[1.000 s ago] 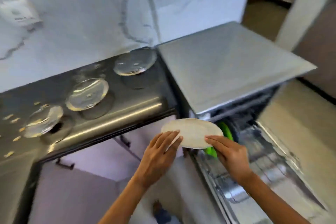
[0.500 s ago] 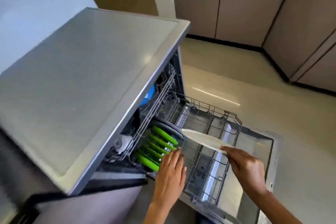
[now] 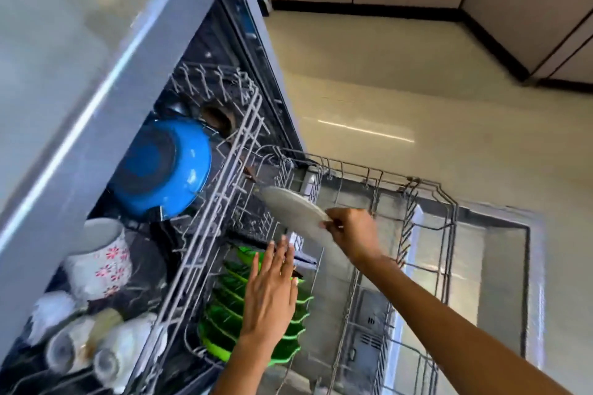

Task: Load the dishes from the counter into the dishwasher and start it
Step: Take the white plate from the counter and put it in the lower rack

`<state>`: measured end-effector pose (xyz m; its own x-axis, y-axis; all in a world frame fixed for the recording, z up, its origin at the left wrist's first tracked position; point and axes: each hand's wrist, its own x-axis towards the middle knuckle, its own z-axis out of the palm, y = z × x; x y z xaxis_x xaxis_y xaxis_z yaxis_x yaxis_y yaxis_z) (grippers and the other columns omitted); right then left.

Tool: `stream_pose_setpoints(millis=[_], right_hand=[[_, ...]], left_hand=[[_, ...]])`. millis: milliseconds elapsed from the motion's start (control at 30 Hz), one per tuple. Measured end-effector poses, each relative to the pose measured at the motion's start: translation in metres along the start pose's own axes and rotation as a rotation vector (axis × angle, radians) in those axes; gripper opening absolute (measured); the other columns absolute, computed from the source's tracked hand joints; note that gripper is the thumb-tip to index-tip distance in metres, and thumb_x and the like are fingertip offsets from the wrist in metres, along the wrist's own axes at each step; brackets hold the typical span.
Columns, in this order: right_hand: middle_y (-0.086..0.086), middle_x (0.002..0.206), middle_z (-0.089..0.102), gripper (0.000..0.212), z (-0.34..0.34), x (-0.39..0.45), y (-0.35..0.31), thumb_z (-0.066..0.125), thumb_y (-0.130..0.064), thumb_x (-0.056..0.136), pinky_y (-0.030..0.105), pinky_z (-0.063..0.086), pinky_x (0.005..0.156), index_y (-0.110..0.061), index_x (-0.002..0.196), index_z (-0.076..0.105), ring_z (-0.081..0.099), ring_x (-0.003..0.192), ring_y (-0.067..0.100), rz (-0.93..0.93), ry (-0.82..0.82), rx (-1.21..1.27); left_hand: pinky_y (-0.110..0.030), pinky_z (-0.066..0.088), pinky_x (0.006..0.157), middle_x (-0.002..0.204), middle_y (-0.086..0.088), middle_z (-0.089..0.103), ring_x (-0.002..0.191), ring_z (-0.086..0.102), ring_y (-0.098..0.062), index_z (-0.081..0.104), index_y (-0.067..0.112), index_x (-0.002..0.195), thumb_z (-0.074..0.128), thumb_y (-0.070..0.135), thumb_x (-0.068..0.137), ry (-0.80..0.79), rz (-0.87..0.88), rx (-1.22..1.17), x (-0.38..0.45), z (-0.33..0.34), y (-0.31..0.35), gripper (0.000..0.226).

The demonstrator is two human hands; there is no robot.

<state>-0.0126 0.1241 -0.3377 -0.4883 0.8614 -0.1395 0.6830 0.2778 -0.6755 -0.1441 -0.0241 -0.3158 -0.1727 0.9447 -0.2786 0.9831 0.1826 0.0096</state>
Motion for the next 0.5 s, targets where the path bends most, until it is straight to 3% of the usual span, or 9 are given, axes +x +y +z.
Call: stream_pose_setpoints(millis=[67,167,233,300,500], right_hand=[[0.007,0.072,0.069,0.015,0.013,0.019,-0.007,0.063,-0.030,0.087,0.036,0.051,0.061,-0.017,0.084,0.069,0.065,0.074,0.030,-0.007,-0.078,-0.010],[0.014,0.076,0.067,0.019,0.027,0.042,-0.019,0.060,-0.029,0.090,0.032,0.042,0.060,-0.013,0.081,0.066,0.062,0.080,0.035,-0.030,-0.158,-0.038],[0.016,0.082,0.067,0.014,0.034,0.052,-0.026,0.059,-0.024,0.090,0.032,0.037,0.061,-0.013,0.085,0.066,0.062,0.085,0.036,-0.054,-0.189,-0.085],[0.016,0.086,0.068,0.011,0.040,0.058,-0.028,0.057,-0.019,0.091,0.030,0.033,0.061,-0.014,0.089,0.066,0.061,0.088,0.035,-0.056,-0.227,-0.142],[0.014,0.099,0.067,0.015,0.061,0.053,-0.013,0.053,-0.010,0.091,0.035,0.047,0.074,-0.012,0.099,0.066,0.063,0.092,0.034,-0.050,-0.352,-0.227]], left_hand=[[-0.054,0.041,0.098,0.138,-0.012,0.051,0.123,0.052,-0.028,0.055,0.006,0.129,0.082,0.027,0.065,0.023,0.020,0.006,0.006,0.006,-0.006,0.072],[-0.052,0.041,0.099,0.138,-0.011,0.050,0.124,0.052,-0.026,0.058,0.007,0.128,0.076,0.028,0.073,0.072,0.052,0.033,0.013,0.008,-0.010,0.062],[-0.050,0.040,0.101,0.140,-0.010,0.049,0.126,0.051,-0.025,0.058,0.008,0.128,0.053,0.032,0.084,0.093,0.052,0.049,0.014,0.009,-0.010,0.050],[-0.046,0.034,0.107,0.141,-0.010,0.048,0.127,0.049,-0.025,0.057,0.007,0.129,0.035,0.033,0.086,0.081,0.036,0.033,0.014,0.007,-0.010,0.055],[-0.045,0.026,0.110,0.146,-0.010,0.041,0.132,0.043,-0.024,0.051,0.007,0.135,0.033,0.029,0.088,0.092,0.028,0.014,0.005,0.012,-0.010,0.055]])
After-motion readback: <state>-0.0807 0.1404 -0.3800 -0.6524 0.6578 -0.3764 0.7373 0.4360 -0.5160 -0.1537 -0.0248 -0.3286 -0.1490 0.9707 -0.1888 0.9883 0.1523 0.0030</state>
